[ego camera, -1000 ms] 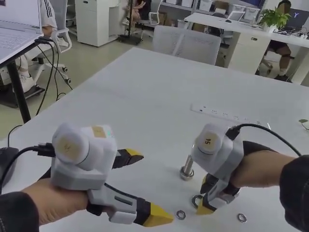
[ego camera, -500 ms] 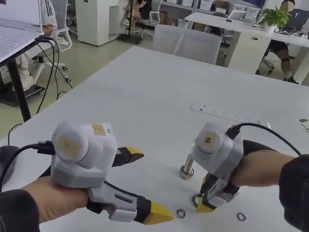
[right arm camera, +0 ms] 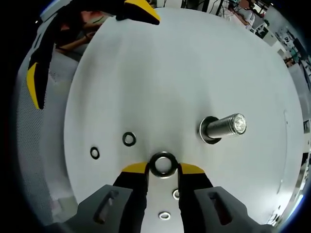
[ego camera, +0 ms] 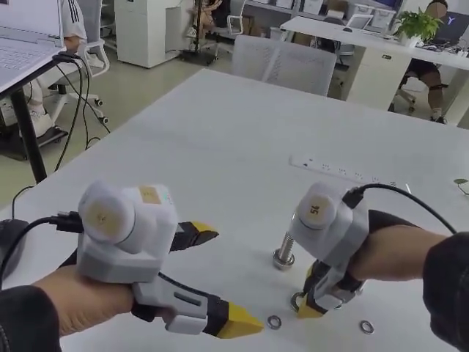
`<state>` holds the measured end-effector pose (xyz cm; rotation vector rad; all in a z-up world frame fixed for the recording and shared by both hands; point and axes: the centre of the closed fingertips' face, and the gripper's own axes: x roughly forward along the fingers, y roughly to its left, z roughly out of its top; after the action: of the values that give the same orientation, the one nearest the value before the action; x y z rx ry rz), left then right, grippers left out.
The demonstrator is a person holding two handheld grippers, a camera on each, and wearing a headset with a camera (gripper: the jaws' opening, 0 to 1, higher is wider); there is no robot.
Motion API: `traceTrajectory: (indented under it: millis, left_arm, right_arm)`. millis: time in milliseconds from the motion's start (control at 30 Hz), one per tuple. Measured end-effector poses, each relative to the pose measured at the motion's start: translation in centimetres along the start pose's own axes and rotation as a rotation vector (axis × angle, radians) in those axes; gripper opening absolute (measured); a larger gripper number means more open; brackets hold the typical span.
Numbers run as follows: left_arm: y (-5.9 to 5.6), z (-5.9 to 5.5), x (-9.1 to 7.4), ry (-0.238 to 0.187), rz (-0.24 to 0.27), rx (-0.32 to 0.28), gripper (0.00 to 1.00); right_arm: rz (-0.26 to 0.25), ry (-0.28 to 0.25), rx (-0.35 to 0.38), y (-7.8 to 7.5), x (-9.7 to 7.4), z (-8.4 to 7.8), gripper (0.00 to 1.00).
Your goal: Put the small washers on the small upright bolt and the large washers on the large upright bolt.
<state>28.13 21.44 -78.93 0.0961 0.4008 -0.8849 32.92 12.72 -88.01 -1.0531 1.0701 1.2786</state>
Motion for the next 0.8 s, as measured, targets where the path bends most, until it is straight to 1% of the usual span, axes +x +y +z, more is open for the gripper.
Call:
traceTrajectory:
  millis: [267,533,800]
  left_arm:
    - [-0.05,-0.15,0.08,0.006,-0.006,0.002,0.86]
    - [-0.06,-0.16,0.1,0.009,-0.009,0.002,0.86]
    - [-0.27,-0.17,0.15,0.012,-0.016,0.006,0.85]
  right_arm:
    - [0.002,-0.003,0.004,0.07,-0.03,-0.06,0.24]
    - [0.009,0.008,0.007,0.2,-0.14,-0.36,0.24]
    - [0.007,0.02,0.011,0.15,-0.75,-0.96,0.24]
